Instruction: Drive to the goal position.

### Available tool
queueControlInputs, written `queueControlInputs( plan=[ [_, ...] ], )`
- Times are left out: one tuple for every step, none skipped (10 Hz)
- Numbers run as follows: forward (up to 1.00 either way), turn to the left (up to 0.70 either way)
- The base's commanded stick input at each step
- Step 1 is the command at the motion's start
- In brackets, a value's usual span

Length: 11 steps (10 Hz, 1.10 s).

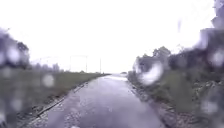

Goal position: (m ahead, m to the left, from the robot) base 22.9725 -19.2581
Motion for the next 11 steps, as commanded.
queueControlInputs(
  plan=[
    [0.69,0.14],
    [0.70,0.14],
    [0.69,0.06],
    [0.68,0.00],
    [0.69,0.00],
    [0.69,0.00],
    [0.69,0.00],
    [0.69,0.00],
    [0.69,0.00],
    [0.69,0.00],
    [0.68,0.00]
  ],
)
